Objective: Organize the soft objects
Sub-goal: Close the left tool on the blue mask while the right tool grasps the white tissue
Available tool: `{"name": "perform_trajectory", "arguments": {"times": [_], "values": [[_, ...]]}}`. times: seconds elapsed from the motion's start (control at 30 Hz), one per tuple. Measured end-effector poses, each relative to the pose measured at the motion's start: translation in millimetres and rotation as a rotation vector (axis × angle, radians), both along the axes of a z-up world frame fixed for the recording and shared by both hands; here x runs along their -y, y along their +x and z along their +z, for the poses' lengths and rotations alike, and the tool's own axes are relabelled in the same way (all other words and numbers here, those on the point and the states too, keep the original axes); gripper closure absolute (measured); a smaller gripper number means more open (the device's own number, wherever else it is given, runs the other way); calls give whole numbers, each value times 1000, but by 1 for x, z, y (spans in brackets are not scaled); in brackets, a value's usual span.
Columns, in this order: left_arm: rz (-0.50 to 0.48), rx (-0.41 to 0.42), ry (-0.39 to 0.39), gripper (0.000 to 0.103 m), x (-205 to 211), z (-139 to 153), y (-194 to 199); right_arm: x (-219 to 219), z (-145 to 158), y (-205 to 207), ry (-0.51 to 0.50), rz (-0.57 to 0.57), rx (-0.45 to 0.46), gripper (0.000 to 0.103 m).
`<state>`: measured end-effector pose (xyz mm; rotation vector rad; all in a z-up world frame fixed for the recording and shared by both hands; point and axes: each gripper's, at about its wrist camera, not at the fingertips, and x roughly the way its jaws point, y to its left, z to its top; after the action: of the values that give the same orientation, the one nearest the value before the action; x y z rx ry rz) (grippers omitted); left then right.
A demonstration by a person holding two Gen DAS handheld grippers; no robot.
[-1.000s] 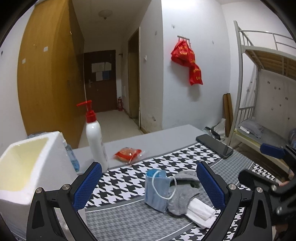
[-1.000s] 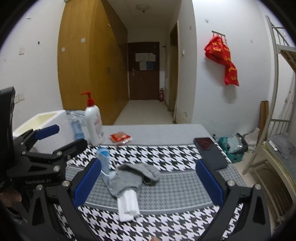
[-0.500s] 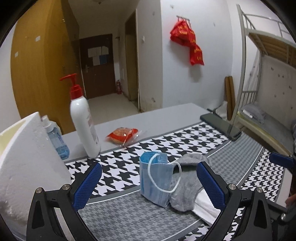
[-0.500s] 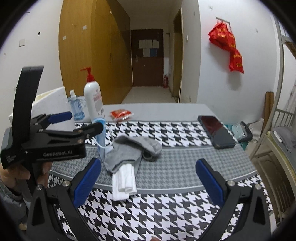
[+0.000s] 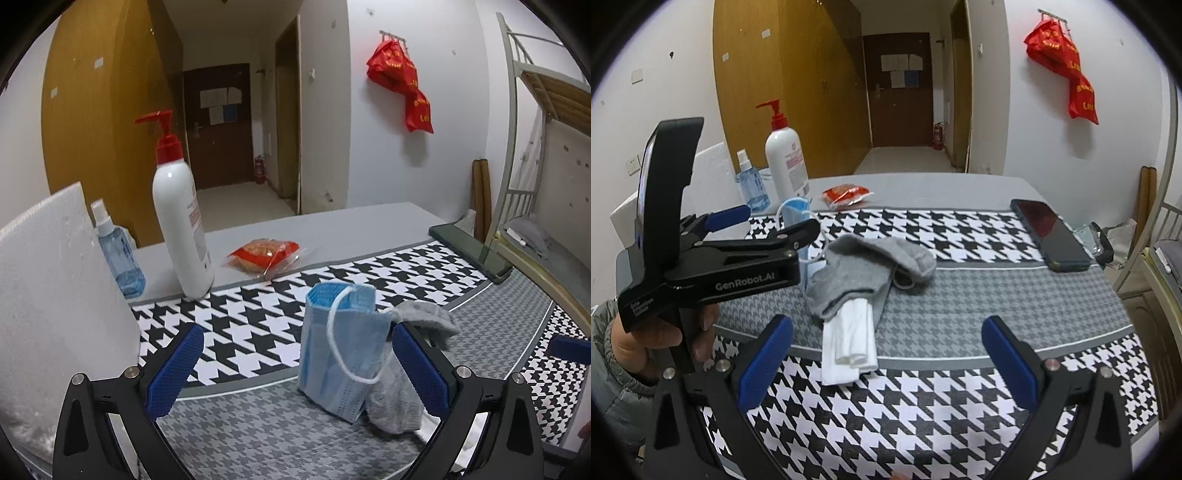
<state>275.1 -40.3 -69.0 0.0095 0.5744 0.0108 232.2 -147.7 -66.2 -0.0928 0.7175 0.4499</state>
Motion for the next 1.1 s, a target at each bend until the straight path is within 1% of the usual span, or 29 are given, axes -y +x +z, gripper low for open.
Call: {"name": "perform_trajectory", "arguments": {"times": [0.07, 0.13, 0.23, 0.4, 0.5, 0.57, 0.6, 0.63, 0.67, 0.7, 0.77, 0.83, 0.87, 1.03, 1.1], "values": [[17, -1, 0, 3, -3, -1, 1, -1, -2, 2, 0, 3, -15, 0], [13, -5, -6, 5, -4, -2, 2, -3, -5, 4, -10, 13, -28, 0], [-14, -18, -36, 15, -5, -4, 4, -4, -8, 7, -18, 17, -38, 0], [-19, -23, -47, 25, -6, -4, 5, -6, -12, 10, -26, 27, -55, 0], [-33, -27, -53, 34, -5, -5, 5, -7, -13, 12, -25, 34, -61, 0], [-48, -30, -64, 44, -5, -5, 5, -8, -13, 13, -29, 35, -61, 0], [-53, -35, -68, 47, -5, -6, 6, -8, -13, 14, -28, 35, -62, 0], [-63, -44, -76, 55, -5, -7, 6, -8, -13, 15, -27, 36, -65, 0], [-77, -55, -90, 66, -5, -8, 7, -8, -13, 15, -27, 36, -65, 0], [-87, -61, -101, 70, -5, -8, 6, -9, -13, 15, -28, 40, -68, 0], [-105, -61, -104, 89, -2, -8, 3, -13, -15, 14, -48, 66, -62, 0], [-98, -54, -81, 90, 0, -7, -1, -16, -19, 14, -59, 78, -75, 0], [-102, -54, -81, 91, 0, -7, -3, -16, -21, 15, -60, 84, -85, 0], [-121, -40, -99, 92, -3, -1, -9, -20, -28, 19, -53, 105, -120, 0], [-119, -35, -110, 92, -5, 1, -10, -23, -29, 19, -55, 121, -115, 0]]}}
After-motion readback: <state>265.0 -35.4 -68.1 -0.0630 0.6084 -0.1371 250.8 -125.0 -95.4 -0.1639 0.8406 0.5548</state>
